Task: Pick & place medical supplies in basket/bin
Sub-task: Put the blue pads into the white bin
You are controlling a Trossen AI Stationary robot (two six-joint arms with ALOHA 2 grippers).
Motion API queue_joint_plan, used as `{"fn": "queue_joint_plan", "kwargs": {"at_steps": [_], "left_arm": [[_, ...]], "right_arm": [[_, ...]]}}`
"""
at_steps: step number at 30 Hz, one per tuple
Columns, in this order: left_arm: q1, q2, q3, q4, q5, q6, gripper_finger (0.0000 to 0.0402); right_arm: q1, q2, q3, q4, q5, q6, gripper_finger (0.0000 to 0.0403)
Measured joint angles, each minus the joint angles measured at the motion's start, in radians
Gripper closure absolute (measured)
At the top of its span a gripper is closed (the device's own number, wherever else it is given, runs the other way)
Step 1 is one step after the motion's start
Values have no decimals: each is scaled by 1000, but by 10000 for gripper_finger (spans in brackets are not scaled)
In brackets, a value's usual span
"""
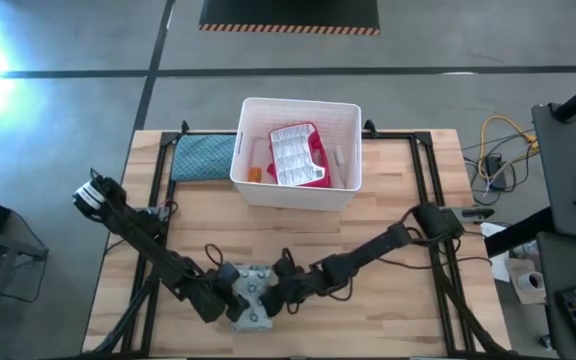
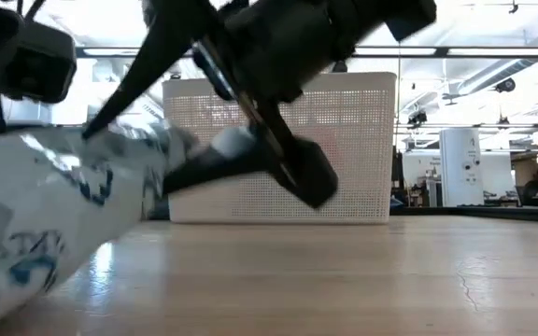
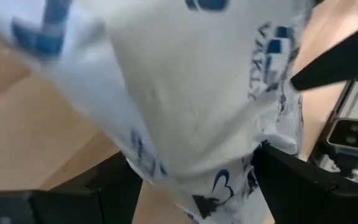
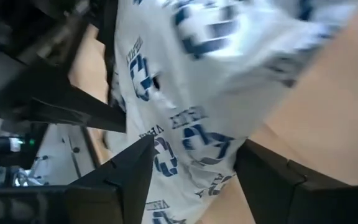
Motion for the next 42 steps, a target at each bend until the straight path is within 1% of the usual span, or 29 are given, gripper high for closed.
{"fn": "queue_joint_plan", "kwargs": {"at_steps": [4, 11, 14, 17, 19, 21, 23, 26, 28, 30, 32, 34, 35, 36, 37, 39, 42], "left_arm": [[-3, -51, -1, -52, 0, 15, 132], [-3, -101, 0, -80, -23, 22, 132], [-3, -126, 0, -77, -32, 26, 132], [-1, -159, 5, -88, -79, 22, 133], [-1, -194, 10, -112, -149, 18, 133], [-12, -242, 21, -147, -243, 23, 133], [-30, -298, 40, -164, -368, 68, 133], [-74, -383, 97, -161, -585, 218, 133], [-100, -428, 148, -156, -700, 357, 133], [-110, -458, 202, -157, -766, 498, 133], [-112, -475, 254, -156, -785, 620, 133], [-111, -479, 300, -157, -788, 723, 133], [-107, -477, 319, -157, -789, 764, 133], [-102, -475, 334, -157, -792, 801, 133], [-98, -468, 346, -159, -799, 831, 133], [-90, -458, 364, -165, -811, 870, 133], [-80, -447, 371, -164, -811, 880, 133]], "right_arm": [[-2, -36, -1, -7, 20, -35, 234], [-14, -92, 3, -15, 27, -170, 324], [-19, -129, 3, -27, 28, -235, 355], [-21, -181, 3, -84, 59, -287, 382], [-22, -226, 3, -140, 103, -313, 390], [-24, -279, 3, -191, 157, -331, 393], [-24, -338, 3, -228, 226, -363, 394], [-23, -441, 3, -239, 342, -432, 394], [-23, -516, 3, -247, 452, -494, 394], [-33, -590, 4, -268, 581, -552, 394], [-61, -659, 4, -314, 709, -591, 394], [-111, -722, 4, -378, 794, -608, 394], [-150, -750, 4, -411, 803, -605, 394], [-195, -773, 4, -447, 786, -590, 394], [-247, -793, 4, -492, 732, -568, 394], [-358, -817, 4, -604, 593, -514, 392], [-512, -818, 1, -802, 396, -402, 371]]}}
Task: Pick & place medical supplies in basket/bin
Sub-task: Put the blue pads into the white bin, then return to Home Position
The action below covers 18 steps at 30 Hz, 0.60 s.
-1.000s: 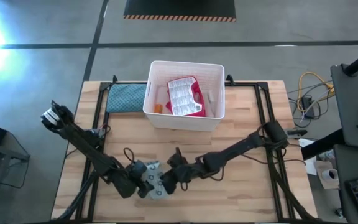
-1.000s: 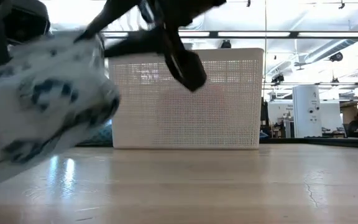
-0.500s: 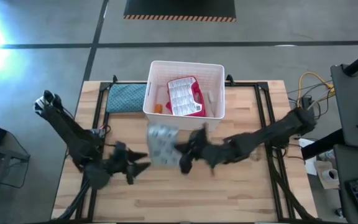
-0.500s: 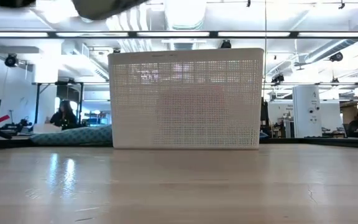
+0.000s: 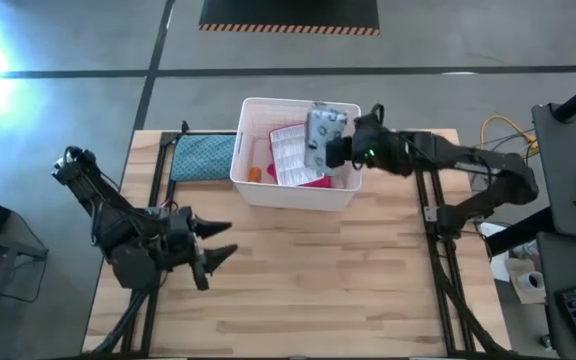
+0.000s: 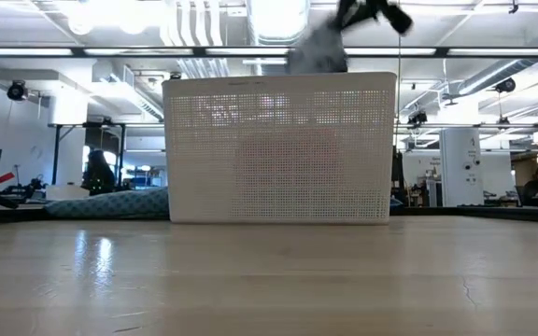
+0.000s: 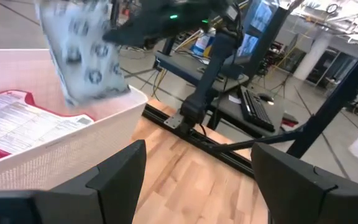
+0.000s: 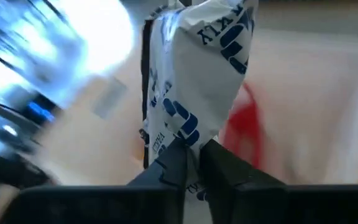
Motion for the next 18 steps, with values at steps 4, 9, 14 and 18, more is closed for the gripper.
{"fn": "queue_joint_plan", "kwargs": {"at_steps": [4, 9, 14, 18], "left_arm": [[0, 6, -15, -1, 1, -28, 133], [0, 6, -47, 0, 5, -100, 133], [0, 6, -59, 0, 5, -110, 133], [7, 6, -57, 0, 4, -109, 133]], "right_arm": [[-94, 20, -3, -141, -96, 55, 314], [-69, 38, 0, -143, 7, 57, 234], [-5, 40, 5, -8, 50, -40, 179], [102, 40, 5, 155, 49, -222, 151]]}}
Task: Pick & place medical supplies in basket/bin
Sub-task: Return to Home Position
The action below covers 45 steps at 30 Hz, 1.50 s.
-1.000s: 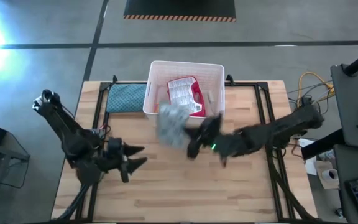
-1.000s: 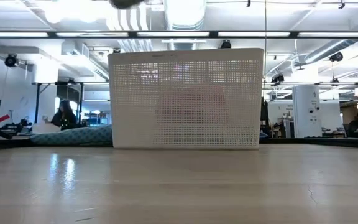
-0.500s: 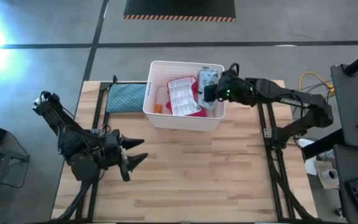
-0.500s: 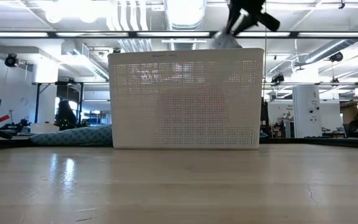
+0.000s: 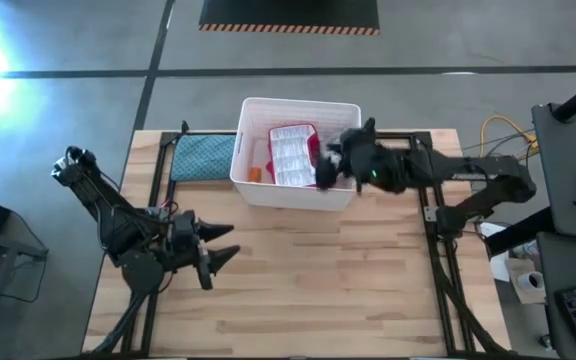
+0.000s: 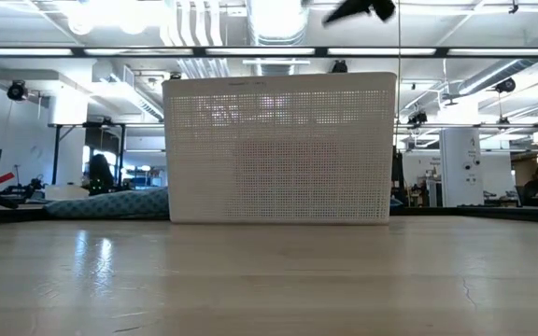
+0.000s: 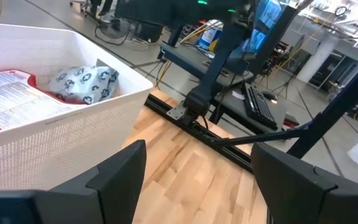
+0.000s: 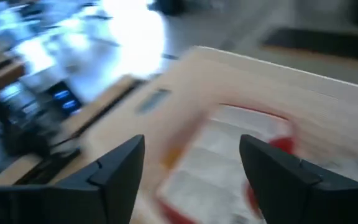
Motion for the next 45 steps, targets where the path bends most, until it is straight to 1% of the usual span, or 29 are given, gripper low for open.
{"fn": "queue_joint_plan", "kwargs": {"at_steps": [2, 6, 8, 10, 12, 13, 16, 17, 20, 22, 24, 26, 28, 30, 32, 34, 36, 37, 39, 40, 45], "left_arm": [[1, -2, 0, -7, 1, 0, 133], [0, -3, 0, -13, 13, 1, 133], [0, -6, 0, -16, 46, 3, 133], [2, -10, 0, -25, 102, 25, 133], [9, -10, 0, -50, 132, 62, 132], [10, -10, 0, -70, 133, 70, 132], [11, -14, -1, -92, 132, 60, 132], [11, -15, -1, -89, 135, 49, 132], [7, -8, -1, -78, 180, -8, 132], [4, 15, -1, -49, 207, 44, 132], [6, 43, -1, 5, 257, 95, 132], [18, 72, -3, 85, 322, 127, 132], [27, 111, -14, 200, 370, 173, 132], [39, 152, -38, 294, 402, 217, 132], [74, 181, -69, 401, 442, 255, 132], [124, 189, -101, 505, 493, 302, 132], [187, 179, -134, 584, 572, 359, 132], [220, 166, -150, 597, 608, 380, 132], [284, 125, -175, 604, 665, 417, 132], [314, 95, -188, 604, 688, 436, 132], [448, -97, -294, 606, 809, 472, 132]], "right_arm": [[72, 0, 0, 41, -3, -51, 143], [225, -1, 0, 61, -7, -52, 138], [302, -6, 0, 55, -4, -83, 138], [376, -12, 0, 35, -4, -164, 138], [436, -23, 0, -12, -3, -243, 138], [461, -30, 0, -28, -4, -245, 138], [541, -57, 0, -38, -3, -93, 140], [570, -66, 0, -35, -11, -72, 141], [655, -79, 0, -9, -62, -75, 144], [698, -85, -3, 14, -81, -65, 147], [727, -87, -10, 66, -135, -71, 149], [741, -75, -35, 159, -161, -79, 150], [748, -55, -84, 266, -179, -86, 149], [744, -39, -157, 416, -194, -107, 146], [717, -33, -245, 585, -215, -129, 144], [672, -33, -339, 766, -294, -152, 142], [620, -42, -433, 906, -413, -167, 140], [591, -54, -474, 956, -467, -166, 139], [541, -103, -543, 996, -538, -155, 138], [515, -134, -569, 997, -548, -155, 138], [429, -324, -694, 942, -542, -199, 140]]}}
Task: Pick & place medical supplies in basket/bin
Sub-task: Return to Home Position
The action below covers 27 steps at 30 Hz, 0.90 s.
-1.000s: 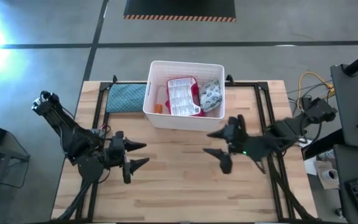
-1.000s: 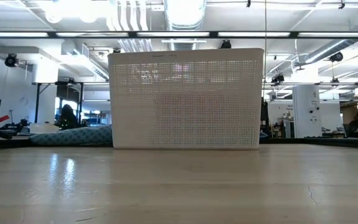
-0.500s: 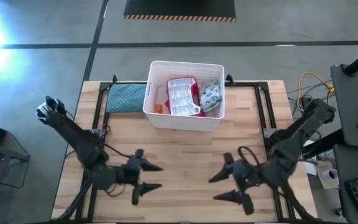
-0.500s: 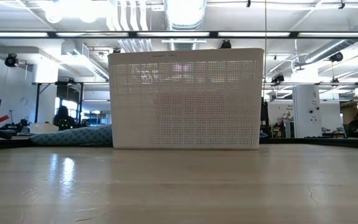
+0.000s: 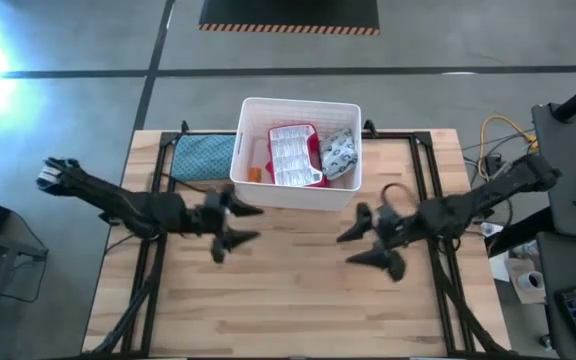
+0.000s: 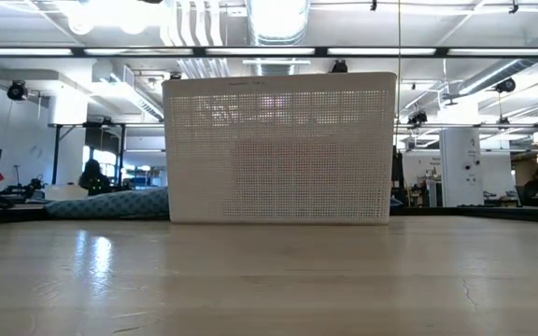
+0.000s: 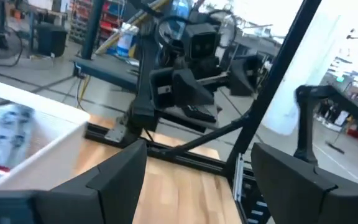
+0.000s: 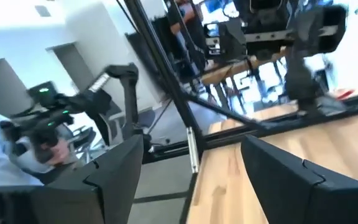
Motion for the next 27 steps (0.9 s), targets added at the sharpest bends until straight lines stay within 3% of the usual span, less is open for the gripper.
{"fn": "queue_joint_plan", "kwargs": {"at_steps": [9, 16, 22, 27], "left_arm": [[124, -485, -322, -66, 25, -15, 133], [125, -792, -502, -272, 74, -125, 133], [126, -1010, -653, -292, 6, -158, 133], [136, -1018, -757, -155, -9, -176, 133]], "right_arm": [[-25, -400, -223, -132, 112, -22, 148], [-25, -581, -377, -135, 170, -61, 140], [-25, -740, -495, -83, 221, -164, 130], [-25, -873, -609, 57, 212, -236, 129]]}}
